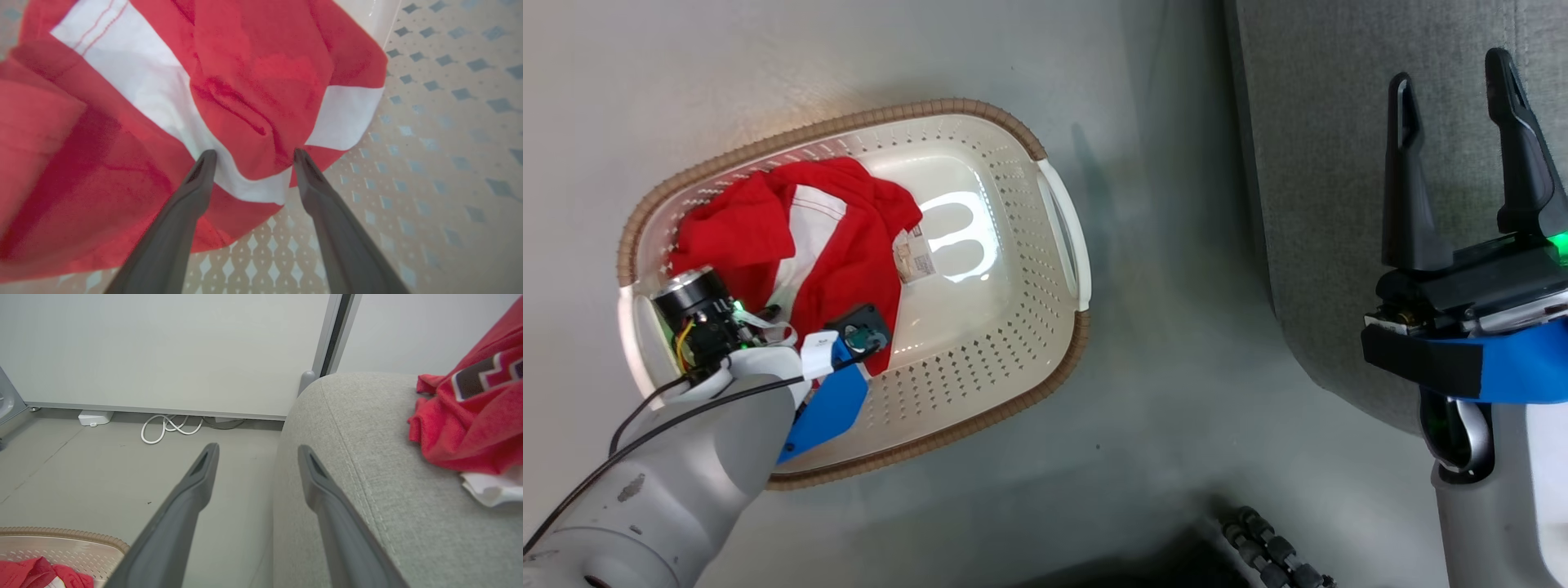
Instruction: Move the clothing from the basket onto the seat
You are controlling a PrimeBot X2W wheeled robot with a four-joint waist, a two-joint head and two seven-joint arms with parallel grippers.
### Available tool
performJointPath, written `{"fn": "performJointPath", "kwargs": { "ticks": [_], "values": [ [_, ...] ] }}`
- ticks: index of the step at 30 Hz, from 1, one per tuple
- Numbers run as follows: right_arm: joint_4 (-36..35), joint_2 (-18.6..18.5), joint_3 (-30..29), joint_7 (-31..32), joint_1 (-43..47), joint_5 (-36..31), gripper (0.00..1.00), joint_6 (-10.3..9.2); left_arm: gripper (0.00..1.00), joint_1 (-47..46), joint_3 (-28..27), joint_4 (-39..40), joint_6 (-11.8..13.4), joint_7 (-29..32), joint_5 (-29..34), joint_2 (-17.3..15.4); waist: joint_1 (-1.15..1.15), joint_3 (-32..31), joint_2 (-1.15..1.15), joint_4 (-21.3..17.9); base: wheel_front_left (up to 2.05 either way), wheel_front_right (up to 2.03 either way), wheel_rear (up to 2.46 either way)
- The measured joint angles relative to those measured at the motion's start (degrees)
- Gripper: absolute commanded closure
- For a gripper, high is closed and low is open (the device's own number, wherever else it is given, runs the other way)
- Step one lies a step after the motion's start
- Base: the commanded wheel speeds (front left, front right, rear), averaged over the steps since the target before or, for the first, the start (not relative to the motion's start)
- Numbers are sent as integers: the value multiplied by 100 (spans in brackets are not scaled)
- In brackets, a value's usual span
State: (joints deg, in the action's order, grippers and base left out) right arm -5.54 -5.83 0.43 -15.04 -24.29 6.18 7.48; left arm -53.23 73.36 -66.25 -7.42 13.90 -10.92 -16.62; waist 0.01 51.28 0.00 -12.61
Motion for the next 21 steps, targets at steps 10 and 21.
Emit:
{"fn": "performJointPath", "kwargs": {
  "ticks": [10,21],
  "values": [
    [-232,58,-18,0,-55,-9,0,0,0,-321,0,-255,-1,10,92,29,0,480,0,-179,0,0,0],
    [-304,69,-78,0,-69,-60,0,0,100,-363,0,-458,-1,104,313,229,0,557,0,-167,0,0,0]
  ]
}}
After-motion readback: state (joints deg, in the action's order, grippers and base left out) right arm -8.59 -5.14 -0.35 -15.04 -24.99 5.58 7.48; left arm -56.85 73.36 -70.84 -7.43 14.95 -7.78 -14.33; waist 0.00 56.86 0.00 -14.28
